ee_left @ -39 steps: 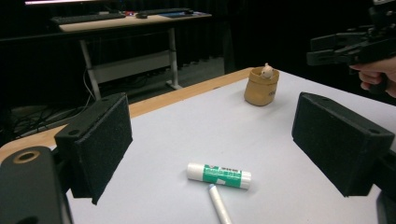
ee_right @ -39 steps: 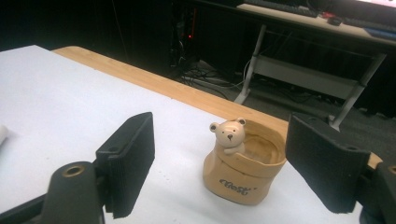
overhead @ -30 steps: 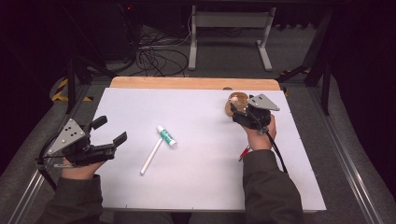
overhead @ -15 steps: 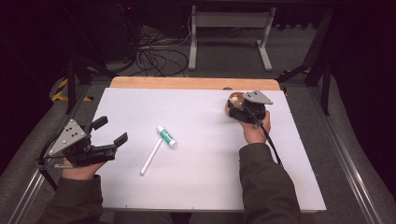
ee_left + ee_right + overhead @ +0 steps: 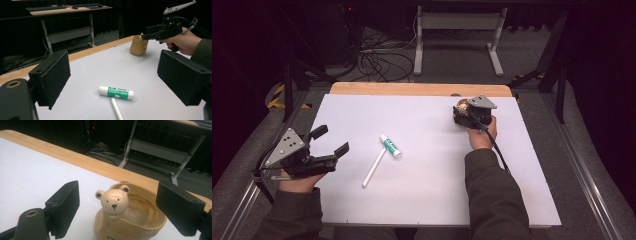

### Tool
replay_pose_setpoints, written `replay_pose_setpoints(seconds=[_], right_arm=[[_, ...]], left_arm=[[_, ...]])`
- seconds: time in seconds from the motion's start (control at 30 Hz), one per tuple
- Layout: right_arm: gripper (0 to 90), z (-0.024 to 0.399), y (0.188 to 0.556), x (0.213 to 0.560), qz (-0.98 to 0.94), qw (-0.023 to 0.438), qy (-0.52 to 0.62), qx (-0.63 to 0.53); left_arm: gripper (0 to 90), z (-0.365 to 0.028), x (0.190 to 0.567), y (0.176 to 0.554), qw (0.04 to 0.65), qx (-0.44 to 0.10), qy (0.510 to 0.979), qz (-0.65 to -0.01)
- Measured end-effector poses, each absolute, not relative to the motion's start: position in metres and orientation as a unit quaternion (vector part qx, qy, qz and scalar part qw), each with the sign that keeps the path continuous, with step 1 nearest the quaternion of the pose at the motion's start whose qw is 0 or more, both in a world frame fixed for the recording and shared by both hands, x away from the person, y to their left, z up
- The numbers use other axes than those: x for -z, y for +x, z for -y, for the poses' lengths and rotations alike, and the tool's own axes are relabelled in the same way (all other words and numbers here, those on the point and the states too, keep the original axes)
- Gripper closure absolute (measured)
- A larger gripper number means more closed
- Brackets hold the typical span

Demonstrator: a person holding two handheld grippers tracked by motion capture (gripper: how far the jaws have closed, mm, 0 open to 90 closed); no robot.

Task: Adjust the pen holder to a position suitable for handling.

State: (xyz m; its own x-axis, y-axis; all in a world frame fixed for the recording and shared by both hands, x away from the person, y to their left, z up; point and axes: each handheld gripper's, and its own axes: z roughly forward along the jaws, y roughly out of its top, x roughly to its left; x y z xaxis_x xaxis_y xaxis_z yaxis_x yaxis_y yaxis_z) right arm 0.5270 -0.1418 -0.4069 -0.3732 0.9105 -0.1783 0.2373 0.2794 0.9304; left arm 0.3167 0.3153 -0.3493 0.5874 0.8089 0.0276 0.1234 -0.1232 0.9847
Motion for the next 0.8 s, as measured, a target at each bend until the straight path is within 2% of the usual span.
replay_pose_setpoints(seconds=[0.1, 0.27, 0.4, 0.63, 0.8], right_arm=[[21.4, 0.142, 0.531, 0.412, -0.702, 0.383, 0.411, -0.438], [31.4, 0.139, 0.536, 0.42, -0.71, 0.383, 0.41, -0.425], [35.5, 0.139, 0.538, 0.423, -0.712, 0.385, 0.412, -0.417], [56.0, 0.134, 0.537, 0.426, -0.721, 0.392, 0.398, -0.411], [57.0, 0.132, 0.537, 0.426, -0.72, 0.4, 0.395, -0.406]], left_arm=[[12.1, -0.316, 0.35, 0.317, 0.568, -0.301, 0.687, -0.34], [12.1, -0.316, 0.35, 0.317, 0.568, -0.301, 0.686, -0.342], [12.1, -0.316, 0.35, 0.317, 0.568, -0.3, 0.687, -0.341], [12.2, -0.317, 0.351, 0.318, 0.567, -0.299, 0.687, -0.341], [12.2, -0.316, 0.351, 0.318, 0.567, -0.299, 0.687, -0.341]])
